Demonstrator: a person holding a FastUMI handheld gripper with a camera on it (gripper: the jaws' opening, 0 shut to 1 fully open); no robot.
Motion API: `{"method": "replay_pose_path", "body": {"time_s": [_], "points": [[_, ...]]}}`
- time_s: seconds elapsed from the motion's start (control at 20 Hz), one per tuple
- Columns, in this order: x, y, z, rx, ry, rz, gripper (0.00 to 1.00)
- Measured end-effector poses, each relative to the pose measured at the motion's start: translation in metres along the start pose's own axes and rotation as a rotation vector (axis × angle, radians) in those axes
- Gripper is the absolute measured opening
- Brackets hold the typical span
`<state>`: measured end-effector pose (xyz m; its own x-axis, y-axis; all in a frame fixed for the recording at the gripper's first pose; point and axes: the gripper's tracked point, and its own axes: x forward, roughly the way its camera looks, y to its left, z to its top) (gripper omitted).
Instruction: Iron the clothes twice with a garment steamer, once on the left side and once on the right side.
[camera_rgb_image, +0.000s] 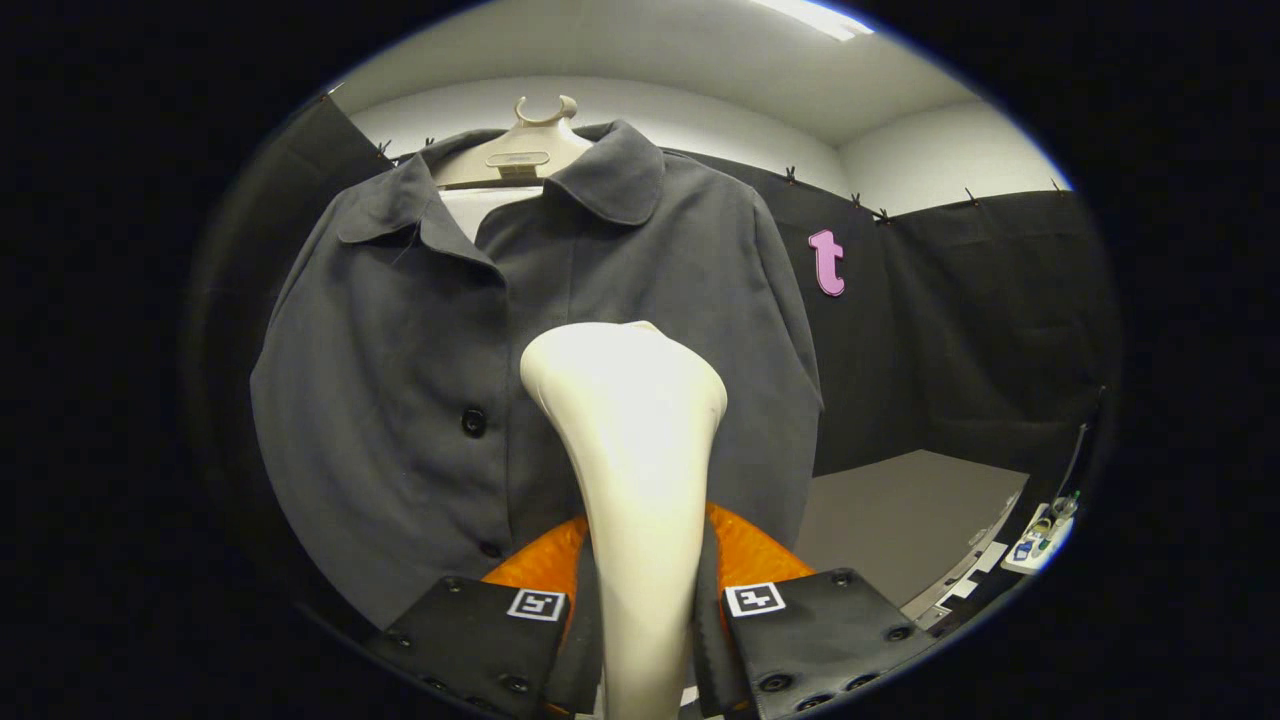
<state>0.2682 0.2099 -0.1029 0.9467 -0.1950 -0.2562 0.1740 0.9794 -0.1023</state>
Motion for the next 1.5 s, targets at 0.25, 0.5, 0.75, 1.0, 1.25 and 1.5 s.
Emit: {"method": "replay_pose_path", "body": {"time_s": [0.25,0.5,0.75,1.0,1.25,1.5], "points": [[-0.003,-0.011,-0.013,-0.014,0.013,-0.024,0.44],[-0.009,-0.02,-0.028,-0.039,0.034,-0.045,0.44],[-0.014,-0.026,-0.051,-0.043,0.073,-0.06,0.44],[-0.017,-0.027,-0.077,-0.042,0.118,-0.062,0.44],[-0.019,-0.026,-0.104,-0.046,0.173,-0.062,0.44],[-0.024,-0.024,-0.13,-0.054,0.221,-0.058,0.44]]}}
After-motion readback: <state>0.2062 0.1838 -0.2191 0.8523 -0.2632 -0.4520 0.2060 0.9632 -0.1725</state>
